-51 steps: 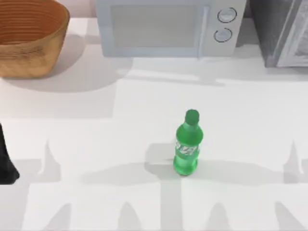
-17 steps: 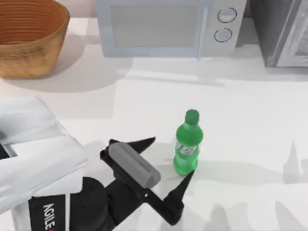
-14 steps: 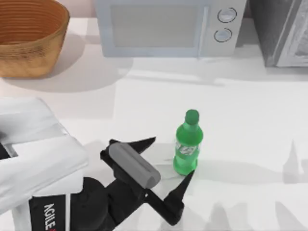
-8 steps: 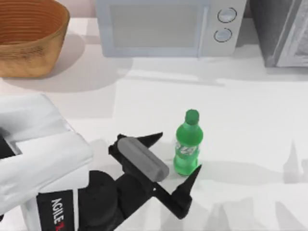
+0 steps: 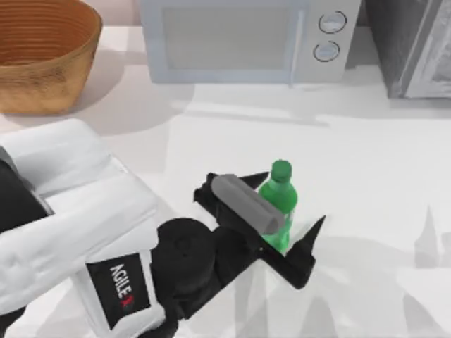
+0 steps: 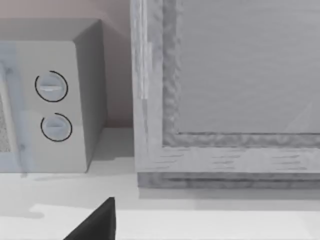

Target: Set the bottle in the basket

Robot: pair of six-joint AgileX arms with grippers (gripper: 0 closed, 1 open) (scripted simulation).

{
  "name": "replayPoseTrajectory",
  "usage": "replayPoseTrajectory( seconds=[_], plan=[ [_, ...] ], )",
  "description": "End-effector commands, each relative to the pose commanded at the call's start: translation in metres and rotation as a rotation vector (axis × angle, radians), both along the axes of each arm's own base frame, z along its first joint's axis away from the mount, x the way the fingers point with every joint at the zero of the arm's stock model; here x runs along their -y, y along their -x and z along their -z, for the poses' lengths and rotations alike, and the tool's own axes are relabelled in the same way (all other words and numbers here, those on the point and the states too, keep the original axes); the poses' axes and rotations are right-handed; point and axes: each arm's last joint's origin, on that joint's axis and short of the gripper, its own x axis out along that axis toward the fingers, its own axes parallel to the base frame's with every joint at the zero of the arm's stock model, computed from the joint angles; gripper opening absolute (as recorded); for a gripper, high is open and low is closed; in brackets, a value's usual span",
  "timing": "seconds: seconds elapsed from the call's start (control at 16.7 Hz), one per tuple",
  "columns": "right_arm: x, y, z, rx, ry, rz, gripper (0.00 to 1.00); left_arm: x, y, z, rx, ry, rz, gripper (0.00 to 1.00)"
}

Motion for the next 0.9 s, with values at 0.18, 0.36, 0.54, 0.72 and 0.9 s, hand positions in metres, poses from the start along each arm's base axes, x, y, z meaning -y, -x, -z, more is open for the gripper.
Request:
replayPoseTrajectory(
  seconds=[0.18,0.36,0.54,0.72,0.9],
  plan=[
    [0.0000,0.0000,0.0000,0.000,0.000,0.000,1.00,0.0000,0.0000,0.0000,0.000,0.000,0.000,1.00],
    [0.0000,0.0000,0.0000,0.000,0.000,0.000,1.00,0.0000,0.0000,0.0000,0.000,0.000,0.000,0.77],
    [0.0000,0.0000,0.0000,0.000,0.000,0.000,1.00,0.0000,0.0000,0.0000,0.000,0.000,0.000,0.55],
    [0.0000,0.0000,0.0000,0.000,0.000,0.000,1.00,0.0000,0.0000,0.0000,0.000,0.000,0.000,0.32],
    [0.0000,0.0000,0.0000,0.000,0.000,0.000,1.00,0.0000,0.0000,0.0000,0.000,0.000,0.000,0.10]
  ],
)
